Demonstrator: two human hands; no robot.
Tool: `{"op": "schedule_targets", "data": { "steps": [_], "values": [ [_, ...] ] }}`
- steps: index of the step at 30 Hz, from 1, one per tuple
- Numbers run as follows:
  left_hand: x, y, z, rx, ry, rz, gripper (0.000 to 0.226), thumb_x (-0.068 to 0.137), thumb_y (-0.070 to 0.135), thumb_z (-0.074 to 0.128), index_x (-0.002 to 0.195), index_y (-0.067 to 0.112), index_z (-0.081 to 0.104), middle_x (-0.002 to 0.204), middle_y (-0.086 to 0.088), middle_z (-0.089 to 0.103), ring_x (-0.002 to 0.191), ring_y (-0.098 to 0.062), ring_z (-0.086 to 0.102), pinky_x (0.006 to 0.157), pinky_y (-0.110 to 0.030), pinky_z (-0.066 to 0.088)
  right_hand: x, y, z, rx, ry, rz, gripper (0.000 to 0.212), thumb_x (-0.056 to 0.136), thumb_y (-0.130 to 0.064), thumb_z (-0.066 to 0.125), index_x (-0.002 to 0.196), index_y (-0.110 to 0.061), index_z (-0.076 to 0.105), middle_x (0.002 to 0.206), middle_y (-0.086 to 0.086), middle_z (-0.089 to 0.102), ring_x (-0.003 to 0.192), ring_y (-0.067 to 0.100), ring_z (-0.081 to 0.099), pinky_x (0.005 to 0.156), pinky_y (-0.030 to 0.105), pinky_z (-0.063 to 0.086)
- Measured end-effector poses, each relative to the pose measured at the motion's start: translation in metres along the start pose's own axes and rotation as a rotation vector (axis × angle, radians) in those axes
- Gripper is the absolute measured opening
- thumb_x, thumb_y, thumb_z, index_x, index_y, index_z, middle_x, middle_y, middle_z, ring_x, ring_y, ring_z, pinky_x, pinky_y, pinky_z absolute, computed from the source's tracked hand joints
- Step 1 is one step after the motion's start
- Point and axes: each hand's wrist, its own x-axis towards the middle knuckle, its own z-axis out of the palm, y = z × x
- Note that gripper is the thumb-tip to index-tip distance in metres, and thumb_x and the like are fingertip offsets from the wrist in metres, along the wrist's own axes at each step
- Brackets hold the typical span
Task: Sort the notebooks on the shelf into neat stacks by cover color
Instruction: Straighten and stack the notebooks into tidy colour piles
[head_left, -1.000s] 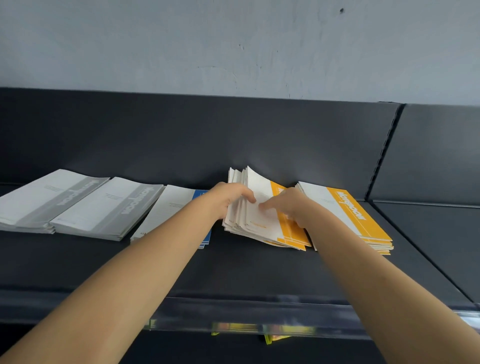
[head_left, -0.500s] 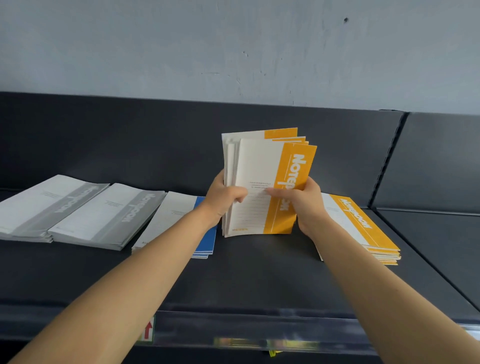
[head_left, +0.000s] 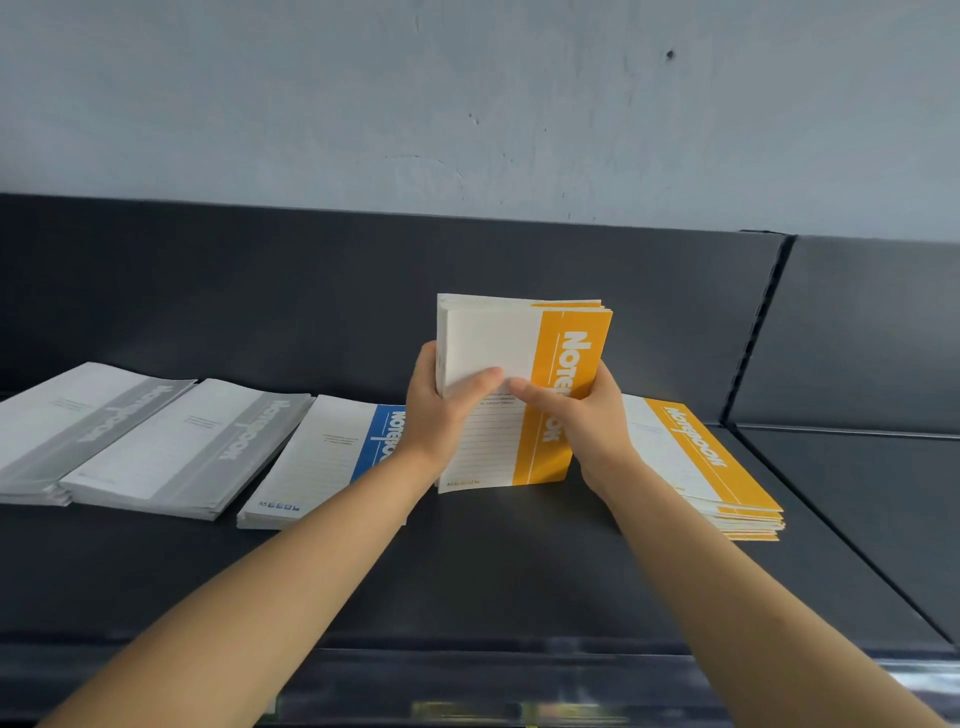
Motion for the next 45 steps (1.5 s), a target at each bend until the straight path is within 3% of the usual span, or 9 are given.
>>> {"op": "schedule_targets", "data": {
  "steps": [12, 16, 23, 27, 32, 34, 37, 41, 45],
  "values": [
    [-0.011, -0.003, -0.004, 0.035, -0.108, -0.170, 0.049, 0.075, 0.049, 0.075, 0.116, 0.031, 0.055, 0.105, 0.007, 0.064, 0.099, -0.013, 0.062, 0.070, -0.016, 0.047, -0.001, 0.011, 0.002, -0.102, 0.025, -0.035, 0.070, 0.064, -0.046, 0.084, 0.119, -0.023, 0.048, 0.108, -0.009, 0.065, 0.099, 0.009, 0.063, 0.084, 0.031, 0.052],
    [-0.009, 0.003, 0.000, 0.112, -0.005, -0.203, 0.042, 0.084, 0.042, 0.070, 0.118, 0.020, 0.060, 0.103, 0.003, 0.067, 0.096, -0.012, 0.065, 0.067, -0.019, 0.048, 0.007, 0.004, -0.005, -0.270, 0.013, -0.022, 0.058, 0.070, -0.051, 0.078, 0.110, -0.020, 0.051, 0.098, -0.011, 0.063, 0.086, 0.004, 0.060, 0.063, 0.018, 0.045],
    [0.003, 0.028, 0.009, 0.230, -0.162, -0.644, 0.049, 0.086, 0.047, 0.069, 0.111, 0.007, 0.057, 0.096, -0.003, 0.069, 0.083, -0.017, 0.066, 0.068, -0.028, 0.050, 0.035, 0.001, -0.015, -0.668, -0.054, 0.164, 0.053, 0.074, -0.062, 0.068, 0.093, -0.015, 0.052, 0.080, -0.004, 0.060, 0.075, 0.013, 0.060, 0.055, 0.023, 0.045],
    [0.006, 0.024, 0.016, 0.469, -0.166, -0.648, 0.061, 0.093, 0.038, 0.063, 0.139, 0.003, 0.044, 0.135, -0.012, 0.053, 0.121, -0.028, 0.052, 0.080, -0.029, 0.037, 0.032, 0.016, -0.014, -0.850, -0.189, 0.193, 0.042, 0.085, -0.050, 0.062, 0.072, -0.017, 0.040, 0.066, -0.005, 0.046, 0.061, 0.009, 0.045, 0.054, 0.022, 0.036],
    [0.014, 0.003, 0.019, 0.725, -0.196, -0.668, 0.067, 0.091, 0.043, 0.063, 0.140, 0.002, 0.043, 0.142, -0.014, 0.048, 0.128, -0.030, 0.047, 0.089, -0.032, 0.039, 0.041, -0.001, -0.025, -0.790, -0.205, 0.083, 0.031, 0.083, -0.029, 0.067, 0.072, -0.002, 0.055, 0.065, 0.004, 0.050, 0.058, 0.016, 0.049, 0.052, 0.028, 0.047],
    [0.016, -0.002, 0.019, 0.785, -0.194, -0.638, 0.064, 0.090, 0.045, 0.063, 0.136, 0.004, 0.047, 0.137, -0.012, 0.053, 0.124, -0.029, 0.051, 0.086, -0.032, 0.041, 0.051, -0.016, -0.045, -0.703, -0.114, 0.051, 0.036, 0.083, -0.031, 0.066, 0.084, 0.005, 0.066, 0.075, 0.015, 0.064, 0.072, 0.028, 0.062, 0.068, 0.035, 0.055],
    [0.014, -0.004, 0.021, 1.004, -0.178, -0.576, 0.077, 0.087, 0.057, 0.060, 0.139, 0.004, 0.042, 0.135, -0.012, 0.053, 0.120, -0.030, 0.052, 0.091, -0.035, 0.046, 0.072, -0.015, -0.089, -0.901, -0.052, 0.104, 0.028, 0.079, -0.028, 0.059, 0.066, -0.005, 0.050, 0.057, 0.005, 0.044, 0.051, 0.024, 0.040, 0.046, 0.024, 0.033],
    [0.014, 0.002, 0.045, 1.547, -0.078, -0.171, 0.071, 0.085, 0.050, 0.064, 0.136, 0.008, 0.040, 0.138, -0.012, 0.046, 0.127, -0.031, 0.040, 0.099, -0.039, 0.036, 0.075, 0.011, -0.146, -1.068, -0.099, 0.424, 0.045, 0.084, -0.037, 0.063, 0.115, -0.005, 0.058, 0.081, 0.002, 0.052, 0.065, 0.018, 0.049, 0.058, 0.025, 0.041],
    [0.014, 0.014, 0.093, 1.033, -0.195, -0.097, 0.016, 0.087, 0.023, 0.061, 0.094, 0.011, 0.054, 0.090, -0.006, 0.060, 0.093, -0.027, 0.059, 0.067, -0.031, 0.041, 0.057, 0.025, -0.172, -0.747, -0.043, 0.654, 0.063, 0.076, -0.049, 0.074, 0.118, -0.011, 0.047, 0.110, 0.009, 0.055, 0.095, 0.029, 0.058, 0.082, 0.038, 0.050]
  ]
}}
